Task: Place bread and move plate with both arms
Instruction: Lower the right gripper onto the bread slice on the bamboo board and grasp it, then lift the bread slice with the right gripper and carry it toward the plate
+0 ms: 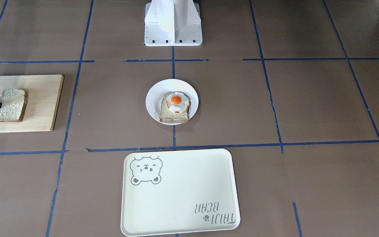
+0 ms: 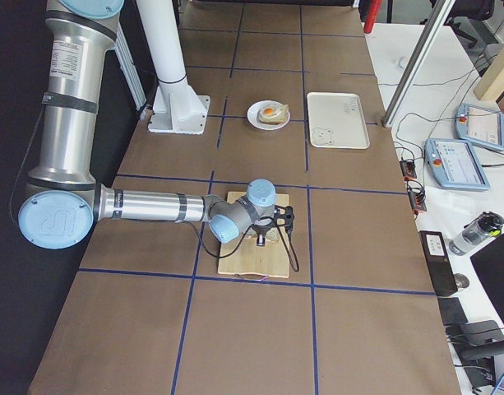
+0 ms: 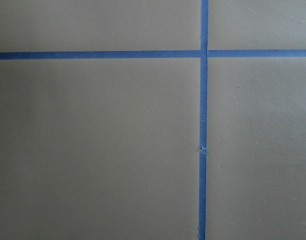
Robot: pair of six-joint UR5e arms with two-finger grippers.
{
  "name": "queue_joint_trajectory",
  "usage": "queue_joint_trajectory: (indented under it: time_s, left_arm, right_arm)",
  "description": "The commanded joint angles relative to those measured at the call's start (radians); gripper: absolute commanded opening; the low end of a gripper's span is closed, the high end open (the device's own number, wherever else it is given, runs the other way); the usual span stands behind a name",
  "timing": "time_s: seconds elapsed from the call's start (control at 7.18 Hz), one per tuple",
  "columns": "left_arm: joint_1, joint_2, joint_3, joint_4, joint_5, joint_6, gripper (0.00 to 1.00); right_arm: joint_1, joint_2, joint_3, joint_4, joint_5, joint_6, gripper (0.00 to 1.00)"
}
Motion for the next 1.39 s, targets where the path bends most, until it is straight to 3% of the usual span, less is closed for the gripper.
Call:
queue_joint_trajectory:
  time_s: [0.0,0.56,0.84,1.11,1.25]
  left_arm:
    - [0.000,0.000,-0.003,0.000,-0.001,0.000,1.00]
    - [0.000,0.000,-0.009,0.002,-0.001,0.000,1.00]
    - [0.000,0.000,-0.006,0.000,-0.001,0.000,1.00]
    - [0.000,0.000,-0.004,0.002,-0.001,0.000,1.00]
    - [0.000,-0.001,-0.004,0.002,-0.001,-0.002,1.00]
  right_arm:
    - [0.004,-0.018,0.068,0.005,0.005,-0.002,0.00]
    - [0.169,-0.011,0.197,0.001,0.209,0.023,0.00]
    - [0.169,0.119,0.220,0.005,0.221,0.238,0.00]
    - [0.064,0.289,0.223,0.008,0.214,0.467,0.00]
    - [-0.005,0.396,0.220,0.009,0.170,0.601,0.00]
